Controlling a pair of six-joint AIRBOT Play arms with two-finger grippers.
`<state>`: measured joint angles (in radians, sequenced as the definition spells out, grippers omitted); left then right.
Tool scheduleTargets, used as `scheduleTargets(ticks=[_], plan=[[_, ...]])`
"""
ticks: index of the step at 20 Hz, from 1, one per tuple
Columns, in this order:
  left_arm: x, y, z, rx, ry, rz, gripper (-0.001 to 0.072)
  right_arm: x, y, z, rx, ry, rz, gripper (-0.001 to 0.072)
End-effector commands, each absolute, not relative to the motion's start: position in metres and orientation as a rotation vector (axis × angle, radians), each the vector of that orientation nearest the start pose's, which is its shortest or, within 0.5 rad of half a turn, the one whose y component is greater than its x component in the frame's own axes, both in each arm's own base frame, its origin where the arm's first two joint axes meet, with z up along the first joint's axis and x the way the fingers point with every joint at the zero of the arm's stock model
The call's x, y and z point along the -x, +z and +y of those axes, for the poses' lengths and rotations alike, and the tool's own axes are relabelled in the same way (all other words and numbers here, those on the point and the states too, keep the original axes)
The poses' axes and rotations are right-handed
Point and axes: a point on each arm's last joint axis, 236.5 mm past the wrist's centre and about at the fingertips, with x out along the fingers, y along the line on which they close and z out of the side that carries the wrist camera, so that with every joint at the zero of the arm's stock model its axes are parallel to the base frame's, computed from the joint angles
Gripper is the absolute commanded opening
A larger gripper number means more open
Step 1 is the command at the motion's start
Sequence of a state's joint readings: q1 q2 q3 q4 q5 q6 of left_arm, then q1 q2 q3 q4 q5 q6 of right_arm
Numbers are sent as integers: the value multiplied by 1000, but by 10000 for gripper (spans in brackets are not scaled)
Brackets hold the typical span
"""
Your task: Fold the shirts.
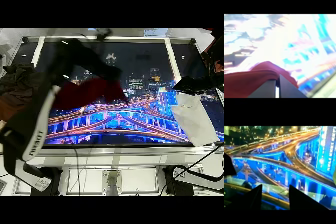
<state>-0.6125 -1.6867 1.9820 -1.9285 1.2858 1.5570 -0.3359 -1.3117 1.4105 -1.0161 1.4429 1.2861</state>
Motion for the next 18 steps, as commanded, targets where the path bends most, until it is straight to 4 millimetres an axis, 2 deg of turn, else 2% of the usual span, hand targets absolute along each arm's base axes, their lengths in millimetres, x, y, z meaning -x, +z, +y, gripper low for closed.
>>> scheduleTargets(ticks=[1, 2, 3, 4, 5, 6, 7, 8, 9, 10, 12, 13, 15, 16, 18], plan=[[-351, 101, -440, -113, -918, 1053, 73, -395, 102, -7, -384, 298, 1153, 387], [-355, 100, -448, -88, -912, 1037, 333, -394, 102, -7, -384, 298, 1153, 387], [-361, 106, -452, -68, -910, 1004, 617, -394, 102, -7, -383, 298, 1154, 387], [-371, 117, -448, -64, -897, 971, 710, -394, 101, -6, -384, 300, 1156, 387], [-385, 126, -435, -98, -859, 934, 710, -391, 101, -3, -383, 311, 1168, 387], [-410, 133, -408, -183, -766, 887, 710, -387, 99, 3, -367, 335, 1188, 387], [-436, 131, -369, -276, -621, 862, 710, -383, 96, 12, -347, 369, 1207, 387], [-462, 126, -315, -359, -413, 879, 709, -376, 87, 22, -308, 408, 1235, 387], [-477, 117, -265, -414, -242, 917, 708, -371, 74, 28, -273, 422, 1265, 387], [-481, 103, -220, -446, -109, 989, 698, -368, 59, 32, -250, 416, 1289, 387], [-469, 63, -153, -430, 22, 1191, 698, -361, 26, 47, -226, 419, 1331, 387], [-462, 46, -126, -384, 69, 1275, 698, -355, 14, 56, -224, 429, 1350, 387], [-459, 23, -86, -265, 136, 1367, 698, -343, -6, 69, -209, 445, 1392, 388], [-460, 13, -76, -187, 124, 1394, 698, -338, -13, 74, -207, 453, 1408, 387], [-467, -1, -74, -55, 5, 1422, 697, -332, -20, 78, -203, 460, 1427, 387]])
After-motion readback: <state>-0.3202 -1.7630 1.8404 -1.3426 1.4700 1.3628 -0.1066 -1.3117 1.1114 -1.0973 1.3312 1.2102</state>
